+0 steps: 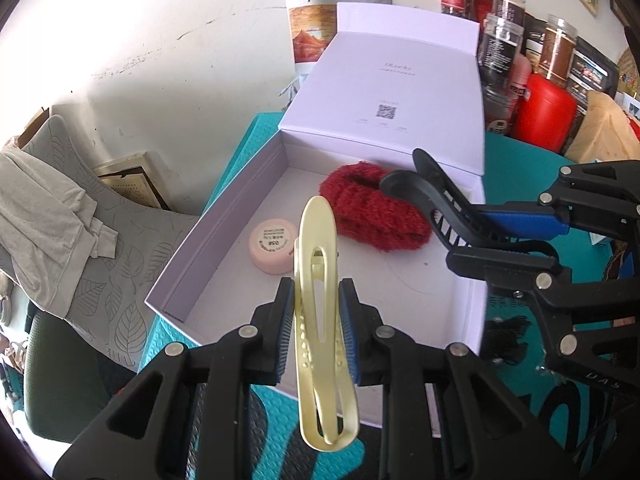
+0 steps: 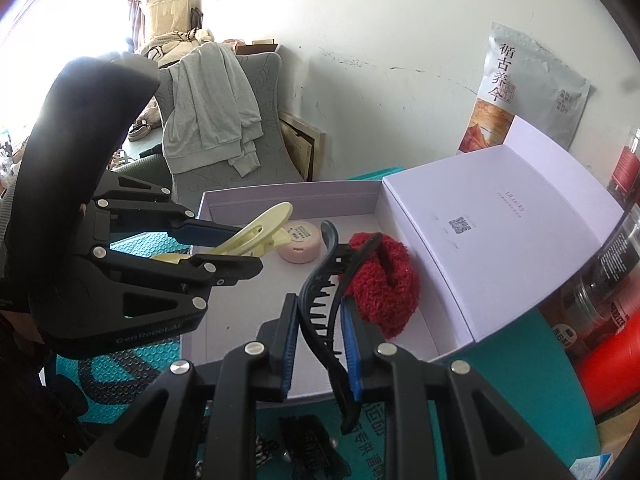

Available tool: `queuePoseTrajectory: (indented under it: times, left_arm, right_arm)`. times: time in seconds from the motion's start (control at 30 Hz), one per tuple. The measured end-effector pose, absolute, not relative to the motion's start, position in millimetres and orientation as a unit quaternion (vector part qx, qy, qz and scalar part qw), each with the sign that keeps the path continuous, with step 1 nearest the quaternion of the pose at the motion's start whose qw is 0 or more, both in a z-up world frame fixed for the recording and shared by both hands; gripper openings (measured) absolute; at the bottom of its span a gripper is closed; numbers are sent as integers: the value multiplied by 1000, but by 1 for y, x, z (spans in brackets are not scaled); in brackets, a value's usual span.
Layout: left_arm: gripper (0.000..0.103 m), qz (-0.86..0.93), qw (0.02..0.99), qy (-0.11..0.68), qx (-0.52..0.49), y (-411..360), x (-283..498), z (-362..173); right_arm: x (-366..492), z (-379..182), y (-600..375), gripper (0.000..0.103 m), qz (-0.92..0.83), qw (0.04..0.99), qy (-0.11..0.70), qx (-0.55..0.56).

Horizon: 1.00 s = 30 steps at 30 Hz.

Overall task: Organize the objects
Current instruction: 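Carry the cream and black claw clips with both tools over the white box, then open the right tool to drop the black claw clip while the left tool releases the cream clip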

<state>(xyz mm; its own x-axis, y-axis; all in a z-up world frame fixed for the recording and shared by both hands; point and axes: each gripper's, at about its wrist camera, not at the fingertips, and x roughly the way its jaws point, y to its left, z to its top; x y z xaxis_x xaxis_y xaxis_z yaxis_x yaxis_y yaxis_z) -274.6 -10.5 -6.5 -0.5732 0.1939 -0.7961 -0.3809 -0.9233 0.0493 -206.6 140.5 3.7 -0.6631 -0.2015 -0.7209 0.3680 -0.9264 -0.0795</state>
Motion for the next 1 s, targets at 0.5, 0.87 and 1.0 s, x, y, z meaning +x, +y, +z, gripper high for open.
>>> queuePoseTrajectory:
  times: [0.5, 0.87, 1.0]
  left_arm:
    - [21, 876, 147, 124, -443, -18, -341, -36]
    - [21, 867, 146, 128, -459, -17, -373, -61]
    - [21, 868, 144, 130, -457, -15, -379, -63]
  right_arm:
    - [-254, -15, 137, 20, -899, 156, 112, 394]
    - [-278, -37, 136, 20, -890, 160, 104, 414]
    - [-283, -43, 135, 20, -888, 163, 100, 419]
